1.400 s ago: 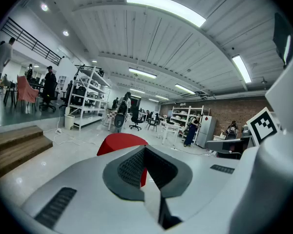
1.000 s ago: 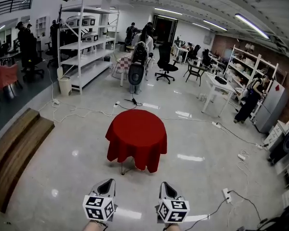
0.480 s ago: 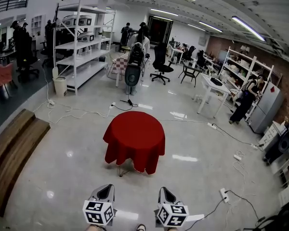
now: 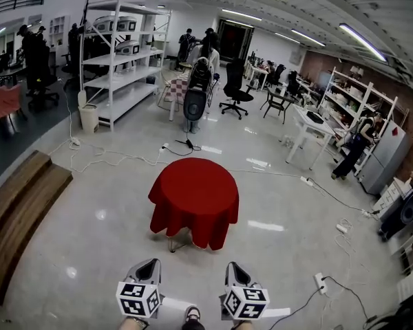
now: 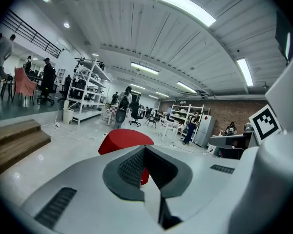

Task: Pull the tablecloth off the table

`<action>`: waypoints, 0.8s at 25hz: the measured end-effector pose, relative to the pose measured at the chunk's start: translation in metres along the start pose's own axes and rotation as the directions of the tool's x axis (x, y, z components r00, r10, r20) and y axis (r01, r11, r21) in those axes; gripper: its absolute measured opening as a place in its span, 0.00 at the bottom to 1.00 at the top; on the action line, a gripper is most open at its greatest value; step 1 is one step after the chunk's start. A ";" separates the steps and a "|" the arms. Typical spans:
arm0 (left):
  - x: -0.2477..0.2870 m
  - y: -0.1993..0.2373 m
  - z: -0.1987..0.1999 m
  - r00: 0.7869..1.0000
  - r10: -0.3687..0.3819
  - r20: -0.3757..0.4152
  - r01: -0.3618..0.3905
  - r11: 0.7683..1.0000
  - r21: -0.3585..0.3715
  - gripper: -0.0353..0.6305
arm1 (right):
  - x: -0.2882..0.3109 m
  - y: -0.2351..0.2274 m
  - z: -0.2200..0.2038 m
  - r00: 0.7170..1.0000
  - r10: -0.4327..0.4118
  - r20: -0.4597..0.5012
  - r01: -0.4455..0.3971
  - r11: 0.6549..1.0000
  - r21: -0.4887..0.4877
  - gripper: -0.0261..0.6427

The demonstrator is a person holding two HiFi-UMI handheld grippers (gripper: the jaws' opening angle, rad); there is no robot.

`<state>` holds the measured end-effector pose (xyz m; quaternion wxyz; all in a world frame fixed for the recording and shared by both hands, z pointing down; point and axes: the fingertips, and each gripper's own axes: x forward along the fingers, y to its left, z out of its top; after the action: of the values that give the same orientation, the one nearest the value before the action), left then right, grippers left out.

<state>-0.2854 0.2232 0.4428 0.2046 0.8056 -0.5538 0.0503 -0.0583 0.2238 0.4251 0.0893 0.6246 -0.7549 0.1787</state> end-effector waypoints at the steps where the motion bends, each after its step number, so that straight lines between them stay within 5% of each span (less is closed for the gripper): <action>1: 0.005 0.000 0.002 1.000 0.001 -0.001 -0.001 1.000 0.003 0.06 | 0.005 -0.002 0.003 1.000 0.002 0.003 -0.002 1.000 0.000 0.08; 20: 0.150 -0.031 0.045 0.999 0.031 -0.013 -0.031 0.998 0.051 0.06 | 0.115 -0.093 0.070 0.997 0.070 0.015 -0.071 0.997 0.012 0.08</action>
<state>-0.2069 0.0846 0.4391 0.1870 0.8015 -0.5633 0.0730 0.0148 0.0776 0.4171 0.0737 0.5994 -0.7760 0.1820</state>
